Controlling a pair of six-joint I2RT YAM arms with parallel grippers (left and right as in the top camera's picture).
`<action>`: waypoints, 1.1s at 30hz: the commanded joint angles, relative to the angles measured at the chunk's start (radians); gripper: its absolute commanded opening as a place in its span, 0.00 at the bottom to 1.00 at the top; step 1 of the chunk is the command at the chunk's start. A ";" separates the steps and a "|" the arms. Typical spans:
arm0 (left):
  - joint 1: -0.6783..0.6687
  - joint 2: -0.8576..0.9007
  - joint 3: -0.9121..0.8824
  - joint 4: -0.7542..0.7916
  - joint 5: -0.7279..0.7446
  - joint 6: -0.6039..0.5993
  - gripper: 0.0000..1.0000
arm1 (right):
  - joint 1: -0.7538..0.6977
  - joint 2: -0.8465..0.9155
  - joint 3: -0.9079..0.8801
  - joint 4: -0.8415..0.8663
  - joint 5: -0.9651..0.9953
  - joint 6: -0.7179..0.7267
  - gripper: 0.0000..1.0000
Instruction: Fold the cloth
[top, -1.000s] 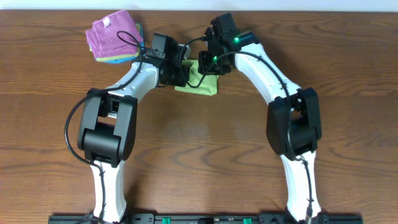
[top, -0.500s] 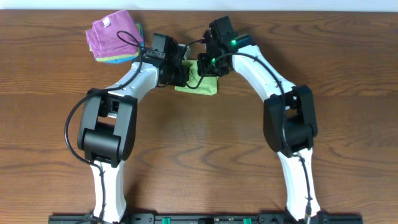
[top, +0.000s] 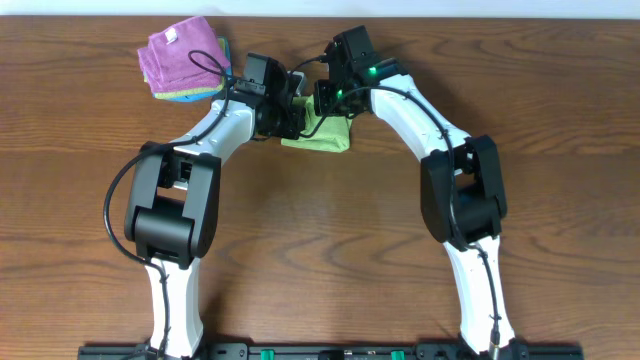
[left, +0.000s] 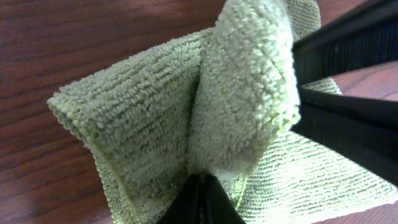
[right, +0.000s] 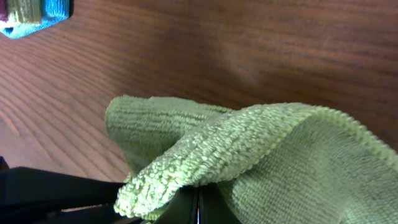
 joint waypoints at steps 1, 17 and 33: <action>-0.003 0.011 0.022 0.001 0.012 0.003 0.06 | 0.011 0.020 0.017 0.019 0.030 0.013 0.03; -0.003 0.011 0.022 0.002 0.012 -0.005 0.06 | 0.025 0.053 0.017 0.113 0.036 0.032 0.18; 0.002 -0.017 0.031 0.000 0.012 -0.005 0.06 | 0.029 0.054 0.017 0.130 0.025 0.032 0.34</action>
